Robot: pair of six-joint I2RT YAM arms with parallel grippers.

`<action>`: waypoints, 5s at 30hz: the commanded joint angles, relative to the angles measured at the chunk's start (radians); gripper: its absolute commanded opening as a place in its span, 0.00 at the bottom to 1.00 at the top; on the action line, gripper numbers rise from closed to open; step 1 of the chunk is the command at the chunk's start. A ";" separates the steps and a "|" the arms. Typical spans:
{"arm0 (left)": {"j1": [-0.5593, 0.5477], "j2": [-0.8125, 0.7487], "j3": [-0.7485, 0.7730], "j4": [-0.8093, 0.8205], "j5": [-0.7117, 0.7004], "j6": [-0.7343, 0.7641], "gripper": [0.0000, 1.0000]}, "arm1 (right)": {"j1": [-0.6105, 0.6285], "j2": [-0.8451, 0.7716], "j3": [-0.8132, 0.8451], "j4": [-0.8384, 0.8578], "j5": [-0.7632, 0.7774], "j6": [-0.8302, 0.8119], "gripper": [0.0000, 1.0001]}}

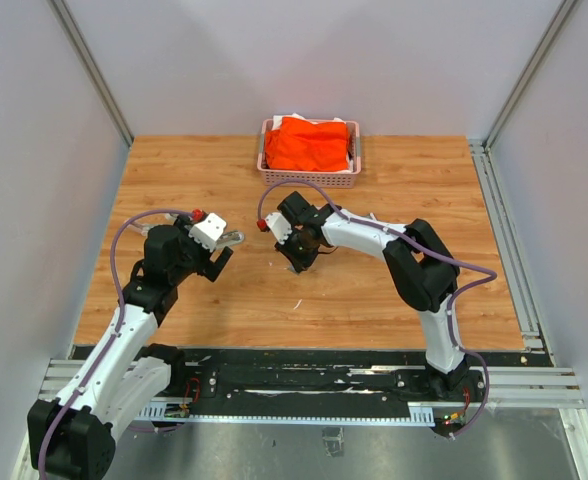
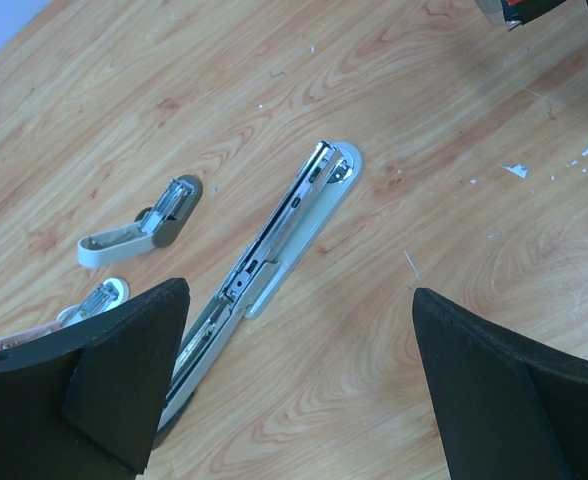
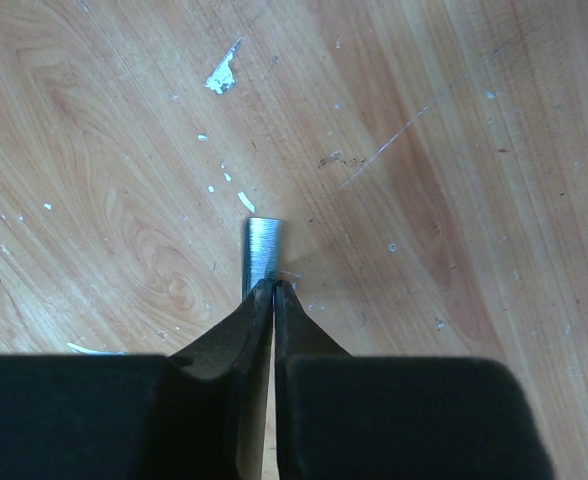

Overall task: Unload the staples from the stapler
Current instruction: Pick up the staple from the center of the board, then place the staple in the staple box.

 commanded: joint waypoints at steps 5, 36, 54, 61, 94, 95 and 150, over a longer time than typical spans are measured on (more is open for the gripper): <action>-0.002 -0.015 -0.009 0.027 -0.006 0.011 0.98 | 0.018 0.005 0.031 -0.024 0.019 -0.004 0.01; -0.002 -0.018 -0.009 0.025 0.004 0.011 0.98 | -0.432 -0.180 -0.021 0.045 0.077 0.015 0.00; -0.002 -0.015 -0.009 0.025 0.007 0.011 0.98 | -0.547 -0.086 0.008 0.045 0.102 0.009 0.01; -0.002 -0.013 -0.009 0.025 0.008 0.011 0.98 | -0.558 -0.058 0.007 0.046 0.108 0.008 0.01; -0.002 -0.007 -0.009 0.027 0.003 0.011 0.98 | -0.566 -0.018 0.035 0.046 0.152 0.009 0.01; -0.002 -0.008 -0.009 0.027 0.004 0.011 0.98 | -0.566 -0.019 0.035 0.046 0.152 0.011 0.01; -0.002 -0.010 -0.010 0.027 0.004 0.012 0.98 | -0.542 0.013 0.069 0.034 0.182 0.002 0.18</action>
